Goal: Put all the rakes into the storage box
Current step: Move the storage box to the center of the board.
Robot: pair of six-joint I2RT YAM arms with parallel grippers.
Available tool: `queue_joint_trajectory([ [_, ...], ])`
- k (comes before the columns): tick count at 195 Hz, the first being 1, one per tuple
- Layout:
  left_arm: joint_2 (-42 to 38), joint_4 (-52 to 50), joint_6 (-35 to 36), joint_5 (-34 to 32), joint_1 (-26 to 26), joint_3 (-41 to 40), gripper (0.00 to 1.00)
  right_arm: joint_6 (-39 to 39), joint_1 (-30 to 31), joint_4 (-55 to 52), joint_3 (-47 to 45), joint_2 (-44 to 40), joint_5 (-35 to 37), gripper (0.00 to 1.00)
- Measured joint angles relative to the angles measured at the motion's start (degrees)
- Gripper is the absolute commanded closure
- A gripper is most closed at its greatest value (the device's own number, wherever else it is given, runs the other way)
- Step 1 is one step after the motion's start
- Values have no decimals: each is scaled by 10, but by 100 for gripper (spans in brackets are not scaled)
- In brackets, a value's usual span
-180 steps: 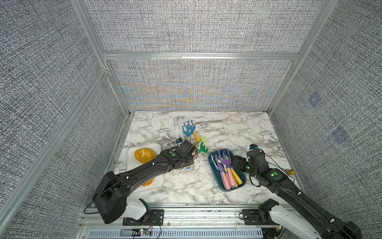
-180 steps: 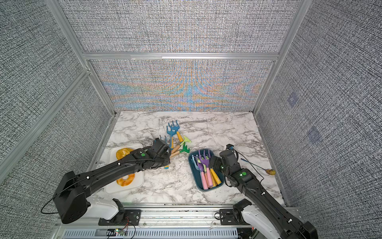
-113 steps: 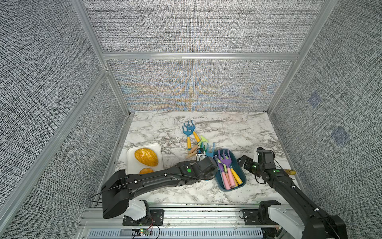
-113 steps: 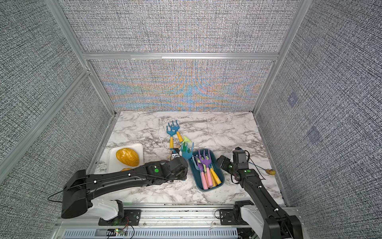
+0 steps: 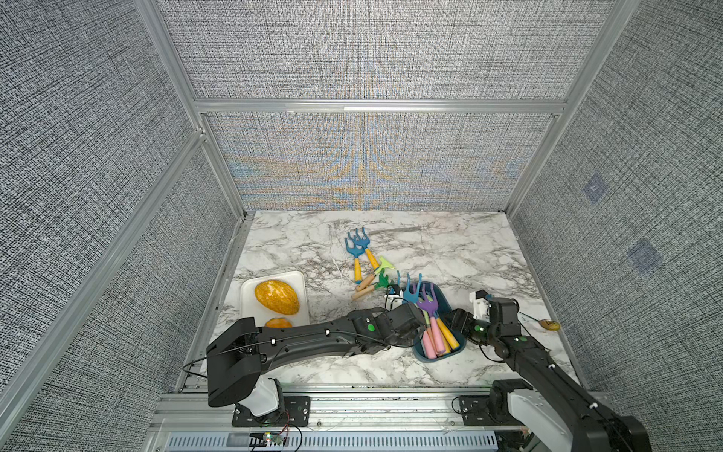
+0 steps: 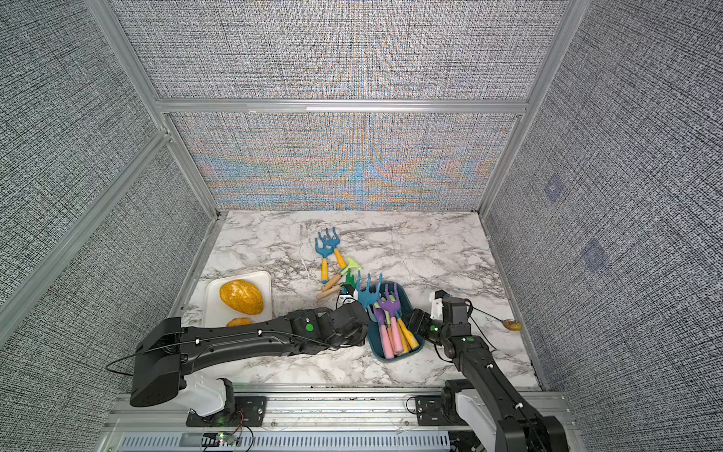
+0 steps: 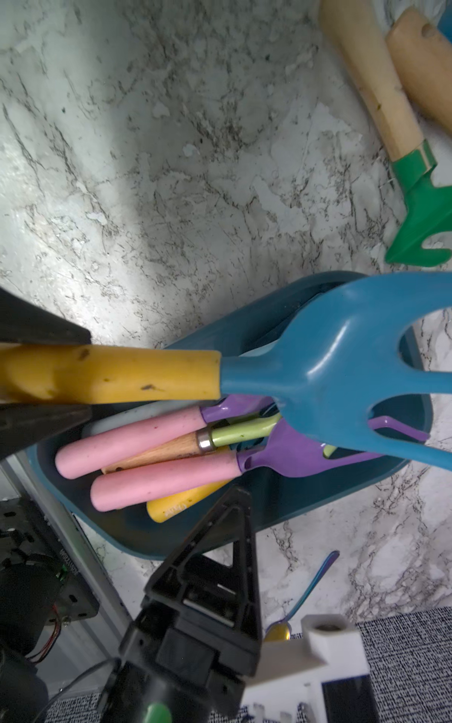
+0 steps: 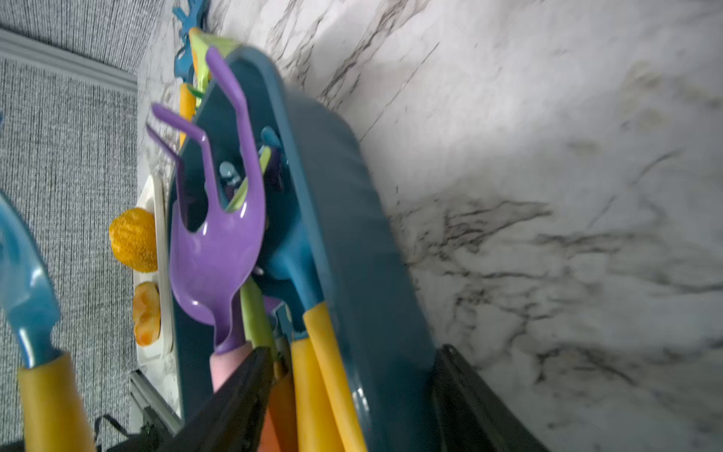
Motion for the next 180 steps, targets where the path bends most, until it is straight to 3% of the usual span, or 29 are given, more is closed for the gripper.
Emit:
queue_joint_trajectory([
  [21,-17,-12,-9,-17,0,-1,100,44,74,9,-12,-31,-18,42],
  [63,-21,-23,-15,-32,2,-2,100,112,158,31,-16,-48,14,41],
  [93,-24,-29,-14,-32,12,-9,100,127,170,9,-10,-76,61,40],
  [126,-57,-26,20,-19,26,-38,100,121,170,-47,34,-128,122,31],
  [180,-35,-3,97,54,29,-41,100,94,170,-103,74,-151,185,16],
])
